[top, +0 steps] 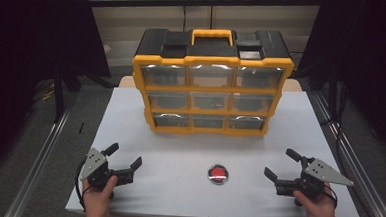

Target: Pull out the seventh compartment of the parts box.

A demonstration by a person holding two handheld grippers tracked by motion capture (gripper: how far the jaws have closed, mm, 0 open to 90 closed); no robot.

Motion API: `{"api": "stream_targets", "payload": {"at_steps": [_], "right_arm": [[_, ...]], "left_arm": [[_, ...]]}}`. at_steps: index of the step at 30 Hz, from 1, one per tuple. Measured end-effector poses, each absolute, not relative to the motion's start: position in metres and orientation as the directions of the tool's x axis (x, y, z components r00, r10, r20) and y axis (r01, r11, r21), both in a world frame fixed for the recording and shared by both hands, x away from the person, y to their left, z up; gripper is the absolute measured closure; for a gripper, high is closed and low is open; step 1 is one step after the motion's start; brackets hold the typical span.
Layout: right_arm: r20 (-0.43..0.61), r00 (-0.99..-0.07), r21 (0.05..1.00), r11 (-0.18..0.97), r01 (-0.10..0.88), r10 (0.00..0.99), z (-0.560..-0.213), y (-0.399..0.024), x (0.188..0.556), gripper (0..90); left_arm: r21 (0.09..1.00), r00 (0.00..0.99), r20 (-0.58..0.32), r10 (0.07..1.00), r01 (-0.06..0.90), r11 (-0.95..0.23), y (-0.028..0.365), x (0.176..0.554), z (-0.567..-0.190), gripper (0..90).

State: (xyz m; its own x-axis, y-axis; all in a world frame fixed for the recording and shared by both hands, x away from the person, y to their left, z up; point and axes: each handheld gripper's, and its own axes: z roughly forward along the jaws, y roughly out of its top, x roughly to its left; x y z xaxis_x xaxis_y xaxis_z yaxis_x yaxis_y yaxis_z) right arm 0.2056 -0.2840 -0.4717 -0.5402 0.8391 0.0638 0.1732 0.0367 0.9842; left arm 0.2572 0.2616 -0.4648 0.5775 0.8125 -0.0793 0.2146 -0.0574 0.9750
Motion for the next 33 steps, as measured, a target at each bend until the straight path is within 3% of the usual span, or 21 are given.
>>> {"api": "stream_targets", "payload": {"at_steps": [33], "right_arm": [[0.067, -0.554, 0.984, 0.037, 0.175, 0.830, -0.473, -0.281, 0.205, 0.0]], "left_arm": [[0.976, 0.537, -0.090, 0.839, 0.216, -0.033, 0.221, 0.272, -0.463, 1.7]]}}
